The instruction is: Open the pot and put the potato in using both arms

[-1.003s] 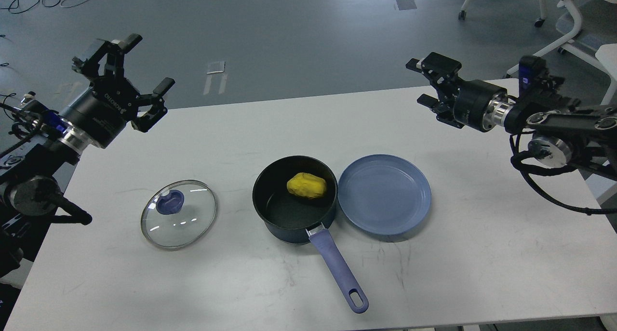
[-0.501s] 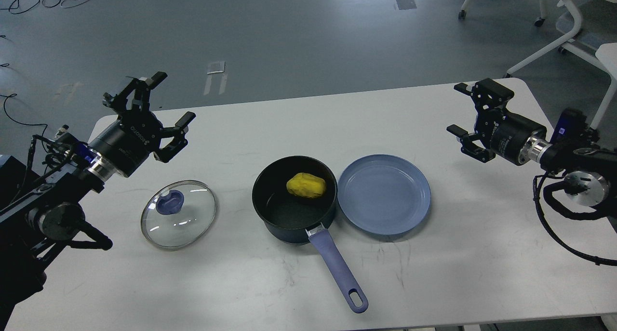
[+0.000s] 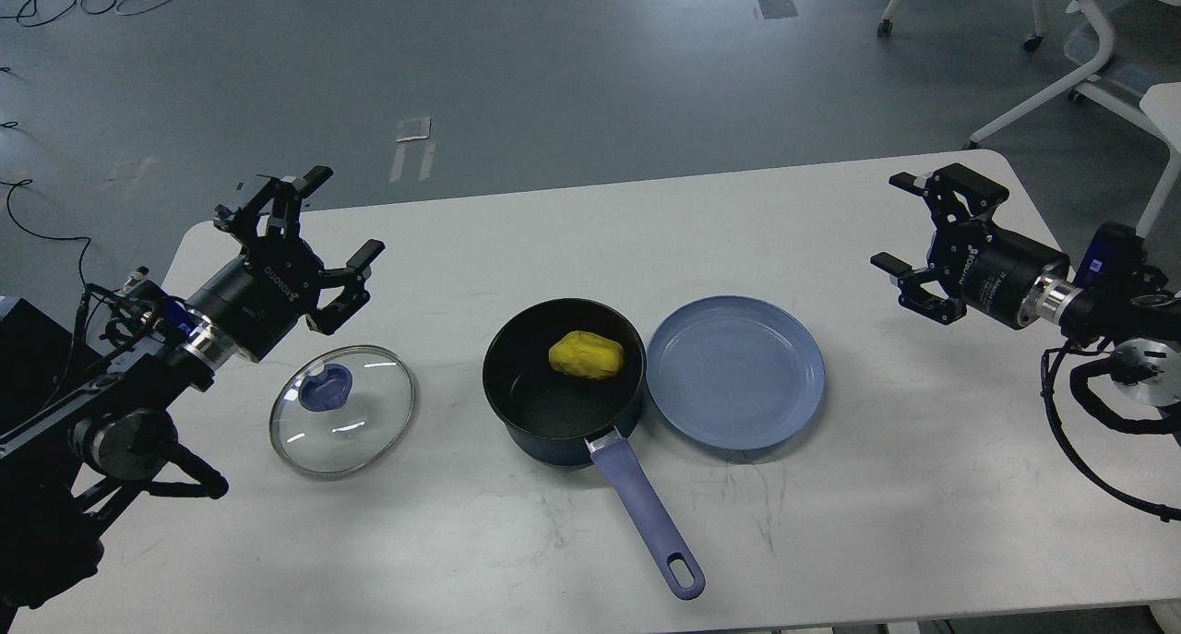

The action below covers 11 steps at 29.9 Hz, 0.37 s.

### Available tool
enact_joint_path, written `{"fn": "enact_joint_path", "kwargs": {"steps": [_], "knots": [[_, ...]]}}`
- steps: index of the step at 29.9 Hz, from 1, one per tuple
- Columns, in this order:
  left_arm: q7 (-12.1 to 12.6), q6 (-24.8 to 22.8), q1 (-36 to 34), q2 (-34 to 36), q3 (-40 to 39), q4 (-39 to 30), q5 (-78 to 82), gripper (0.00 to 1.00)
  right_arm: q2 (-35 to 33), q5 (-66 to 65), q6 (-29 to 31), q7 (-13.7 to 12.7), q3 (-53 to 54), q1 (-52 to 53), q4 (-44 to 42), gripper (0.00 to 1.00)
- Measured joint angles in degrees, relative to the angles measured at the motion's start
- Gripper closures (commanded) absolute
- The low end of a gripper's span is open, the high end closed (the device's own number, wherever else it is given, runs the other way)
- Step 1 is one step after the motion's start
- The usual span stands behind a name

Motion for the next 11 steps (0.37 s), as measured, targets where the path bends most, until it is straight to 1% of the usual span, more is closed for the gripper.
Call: {"fn": "enact_joint_path", "kwargs": {"steps": [11], "knots": [[-0.1, 0.0, 0.8, -1.3, -0.6, 0.1, -0.1, 0.02, 0.0, 0.0, 0.0, 0.0, 0.6, -0.1, 0.0, 0.00]]}}
